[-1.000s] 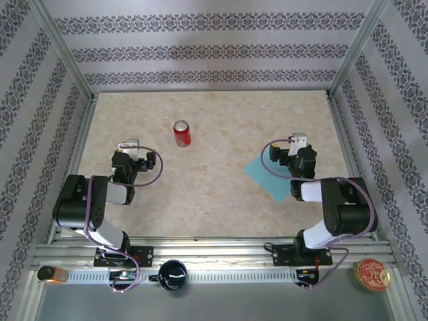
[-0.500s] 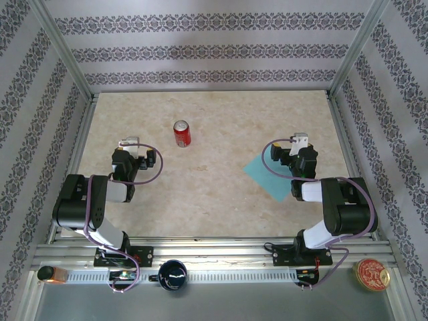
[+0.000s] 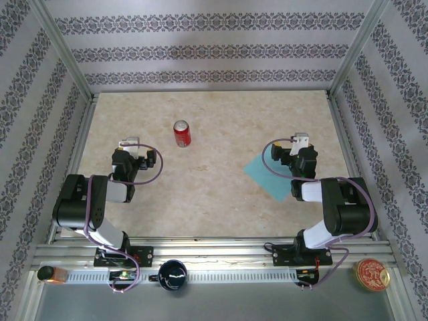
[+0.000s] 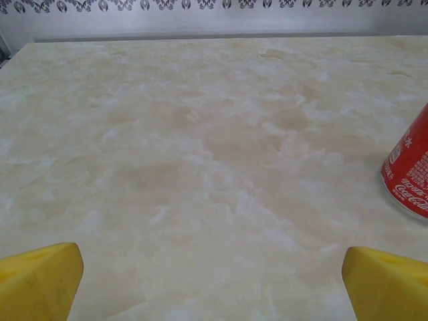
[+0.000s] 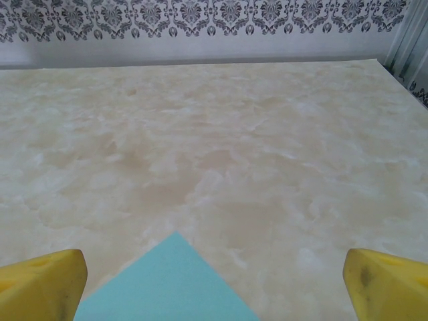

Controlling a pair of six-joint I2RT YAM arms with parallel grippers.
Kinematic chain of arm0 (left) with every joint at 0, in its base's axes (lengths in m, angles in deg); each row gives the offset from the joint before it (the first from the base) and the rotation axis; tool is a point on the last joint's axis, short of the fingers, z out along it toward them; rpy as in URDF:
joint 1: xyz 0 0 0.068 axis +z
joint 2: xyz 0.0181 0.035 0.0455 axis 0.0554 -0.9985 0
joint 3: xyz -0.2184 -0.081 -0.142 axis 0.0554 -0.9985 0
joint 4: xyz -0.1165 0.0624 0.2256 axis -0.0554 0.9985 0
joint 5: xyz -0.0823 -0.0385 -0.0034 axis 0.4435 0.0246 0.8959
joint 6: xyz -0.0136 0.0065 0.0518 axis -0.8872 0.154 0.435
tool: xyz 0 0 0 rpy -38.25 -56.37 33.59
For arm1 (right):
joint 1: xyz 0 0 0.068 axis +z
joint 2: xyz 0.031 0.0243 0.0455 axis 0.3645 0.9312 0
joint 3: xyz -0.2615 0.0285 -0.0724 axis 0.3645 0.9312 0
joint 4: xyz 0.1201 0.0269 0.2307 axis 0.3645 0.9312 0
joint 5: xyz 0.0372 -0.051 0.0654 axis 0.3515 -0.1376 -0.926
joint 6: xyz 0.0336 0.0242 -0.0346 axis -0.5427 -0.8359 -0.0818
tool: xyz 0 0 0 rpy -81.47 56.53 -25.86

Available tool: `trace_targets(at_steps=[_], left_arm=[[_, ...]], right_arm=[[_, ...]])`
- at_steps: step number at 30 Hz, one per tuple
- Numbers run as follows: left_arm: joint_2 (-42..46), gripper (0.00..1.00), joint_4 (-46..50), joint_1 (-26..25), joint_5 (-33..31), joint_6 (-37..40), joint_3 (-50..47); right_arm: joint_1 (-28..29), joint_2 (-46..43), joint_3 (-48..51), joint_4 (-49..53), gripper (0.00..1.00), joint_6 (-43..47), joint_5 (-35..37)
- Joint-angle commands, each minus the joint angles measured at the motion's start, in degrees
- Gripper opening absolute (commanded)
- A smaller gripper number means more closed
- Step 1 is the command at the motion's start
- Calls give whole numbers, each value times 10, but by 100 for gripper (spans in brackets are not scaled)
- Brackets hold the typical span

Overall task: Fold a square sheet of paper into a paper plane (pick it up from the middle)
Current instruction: Move the square sheet of paper to the center of the table.

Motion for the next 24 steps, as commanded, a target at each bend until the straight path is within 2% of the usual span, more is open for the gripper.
trace_targets(at_steps=[1, 3, 5, 9, 15, 16, 18, 21, 22, 24], left_arm=[[15, 100, -41, -4, -12, 1, -23], [47, 99, -31, -4, -48, -13, -34], [93, 99, 18, -3, -84, -29, -32], [145, 99, 128, -3, -105, -50, -2], [200, 99, 338, -3, -170, -156, 82], [211, 100, 386, -3, -172, -184, 95], [233, 99, 460, -3, -147, -213, 117], [271, 99, 534, -2, -44, -212, 127], [282, 99, 551, 0, -15, -238, 126], [294, 100, 553, 0, 56, -256, 118]], right_arm=[[12, -19, -12, 21, 98, 19, -2], [6, -40, -22, 61, 98, 13, -17], [-2, -63, -37, 105, 98, -1, -19], [-17, -103, -56, 201, 98, -43, -27], [-29, -148, -149, 446, 98, -152, -25], [-38, -145, -180, 499, 98, -194, -60], [-65, -126, -195, 504, 98, -250, -176], [-102, -74, -174, 425, 98, -341, -337], [-112, -48, -183, 426, 98, -367, -371], [-113, -12, -209, 473, 92, -364, -416]])
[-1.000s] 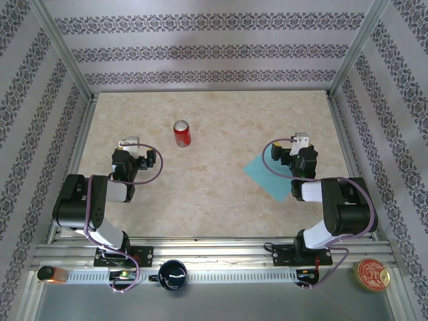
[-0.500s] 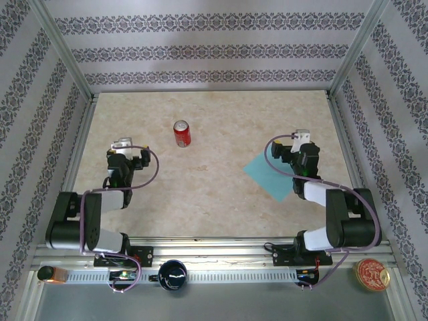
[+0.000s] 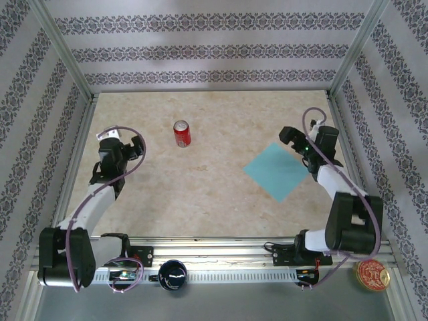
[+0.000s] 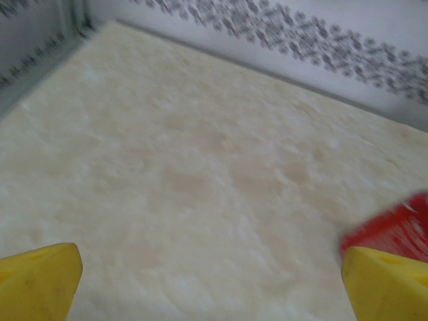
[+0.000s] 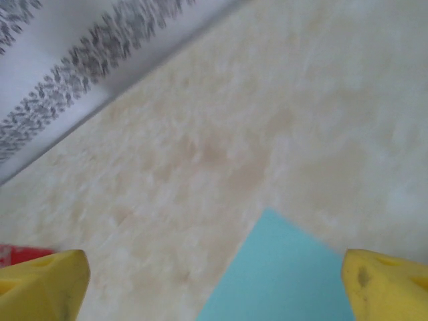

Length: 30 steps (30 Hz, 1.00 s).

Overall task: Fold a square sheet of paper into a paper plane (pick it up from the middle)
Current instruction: Move the square sheet of paper to the center of the table.

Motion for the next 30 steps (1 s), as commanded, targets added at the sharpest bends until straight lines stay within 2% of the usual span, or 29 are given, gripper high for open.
trace_targets(at_steps=[1, 4, 6, 9, 14, 20, 25, 30], left_arm=[[17, 100, 111, -1, 133, -64, 4], [26, 100, 163, -4, 196, -63, 14], [41, 100, 177, -7, 213, -83, 4], [73, 100, 197, -12, 235, -108, -17], [122, 100, 204, -39, 267, -140, -46], [118, 100, 216, -105, 245, -152, -43], [102, 100, 222, -126, 247, -135, -27], [85, 100, 223, -144, 234, -116, -14]], right_arm=[[-4, 57, -20, 63, 89, -77, -161], [-2, 74, -23, 93, 81, -69, -157], [4, 77, -27, 126, 80, -47, -132], [30, 80, -48, 189, 80, -3, -78], [82, 110, -108, 326, 82, 64, 66], [107, 136, -114, 352, 82, 80, 78], [136, 149, -123, 394, 81, 105, 91], [197, 154, -145, 458, 82, 166, 109]])
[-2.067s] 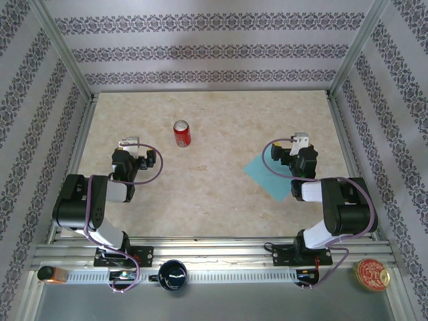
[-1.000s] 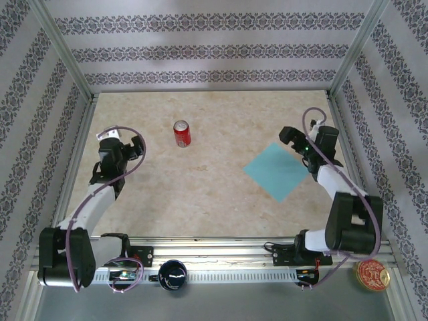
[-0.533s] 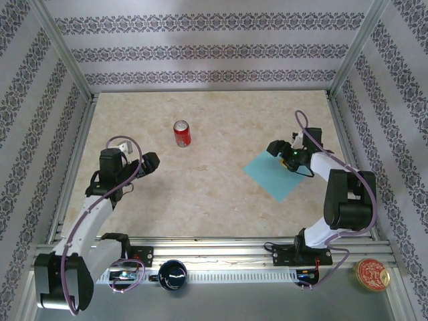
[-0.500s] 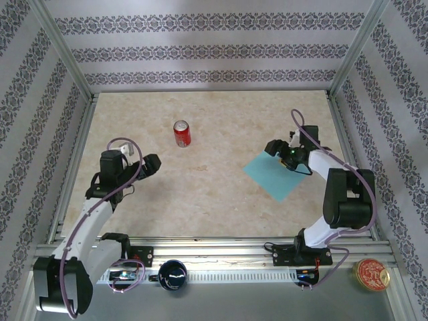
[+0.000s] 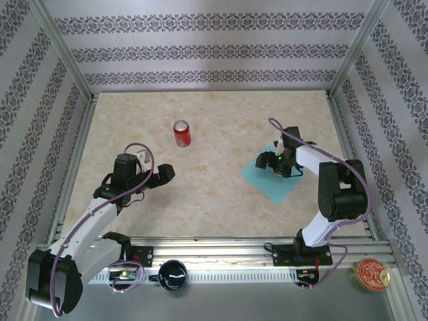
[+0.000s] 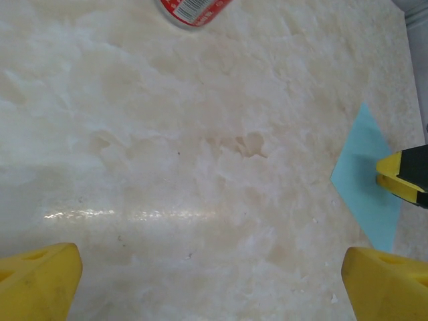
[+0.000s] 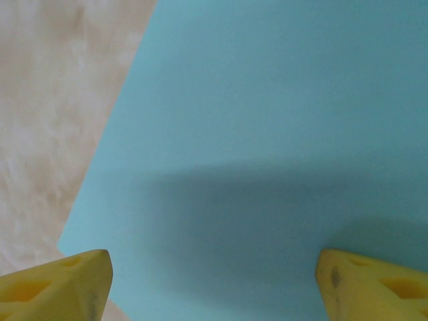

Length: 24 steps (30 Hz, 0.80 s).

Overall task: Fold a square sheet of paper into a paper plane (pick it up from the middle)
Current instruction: Move the square sheet of paper to the center of the table.

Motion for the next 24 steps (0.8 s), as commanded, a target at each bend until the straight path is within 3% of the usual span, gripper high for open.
trace_targets(at_steps=[1, 12, 16, 20, 24], left_arm=[[-7, 100, 14, -17, -12, 20, 21], [-3, 100, 66, -30, -58, 59, 46], [18, 100, 83, -29, -77, 67, 47], [27, 100, 86, -29, -93, 59, 48], [31, 100, 78, -29, -133, 40, 45]], right_arm=[[46, 17, -25, 94, 82, 71, 30], [231, 81, -110, 161, 78, 159, 7], [286, 91, -148, 179, 75, 149, 46], [298, 29, -132, 143, 76, 106, 56], [259, -39, -72, 82, 74, 15, 67]])
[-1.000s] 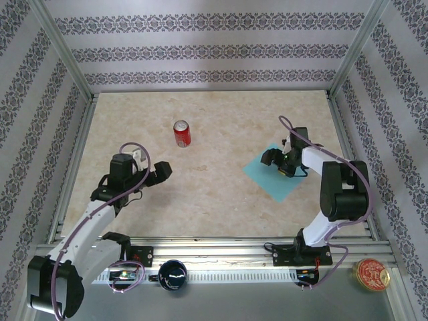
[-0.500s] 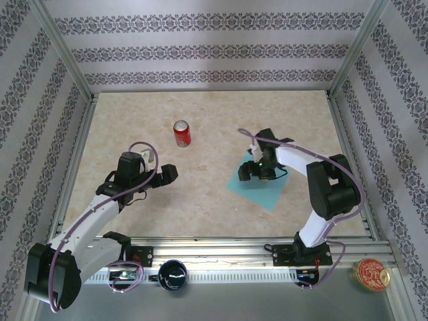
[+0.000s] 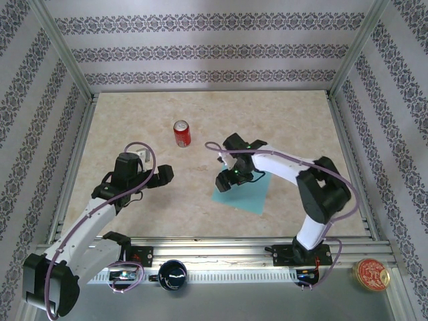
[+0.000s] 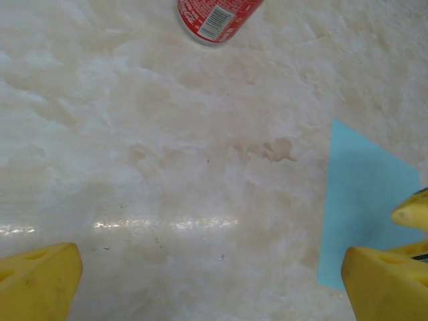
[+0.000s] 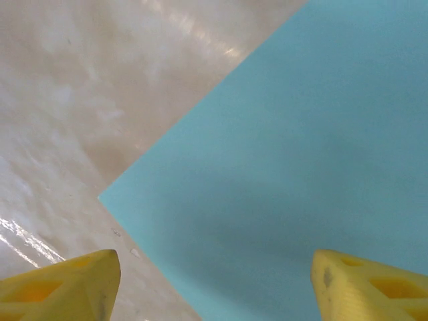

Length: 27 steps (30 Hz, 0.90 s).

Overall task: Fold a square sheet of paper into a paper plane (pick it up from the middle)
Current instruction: Move the square sheet of paper to the center of the table.

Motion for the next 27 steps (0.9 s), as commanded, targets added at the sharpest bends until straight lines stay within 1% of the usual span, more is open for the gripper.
trace_targets(at_steps=[1, 2, 5, 7, 11, 13, 16, 19, 21, 23, 25, 27], left_arm=[[10, 99, 15, -6, -74, -26, 13], [12, 99, 13, -6, -86, -34, 14], [23, 99, 12, -6, -81, -32, 23], [37, 99, 2, -6, -81, -21, 18], [81, 99, -34, -6, -87, -1, -18], [99, 100, -38, -6, -87, -4, -26], [106, 100, -39, -6, -48, 5, -25], [73, 100, -33, -6, 12, 1, -10], [32, 100, -28, -8, 58, -4, 7], [0, 100, -28, -18, 86, -7, 21], [-26, 100, -19, -44, 77, -8, 34], [-54, 100, 4, -74, 53, 1, 57]], right_arm=[[-47, -67, 56, -54, 74, -100, 22], [-68, -81, 80, -74, 73, -122, 10], [-119, -106, 140, -141, 69, -173, -50], [-133, -110, 158, -157, 69, -185, -63], [-135, -98, 163, -160, 69, -180, -61], [-135, -85, 162, -161, 68, -178, -64], [-128, -65, 157, -165, 68, -172, -74], [-112, -46, 147, -165, 68, -168, -73], [-101, -29, 143, -171, 68, -173, -74], [-90, -15, 138, -178, 68, -181, -76], [-77, -4, 131, -184, 68, -187, -77], [-61, 4, 126, -195, 68, -197, -81]])
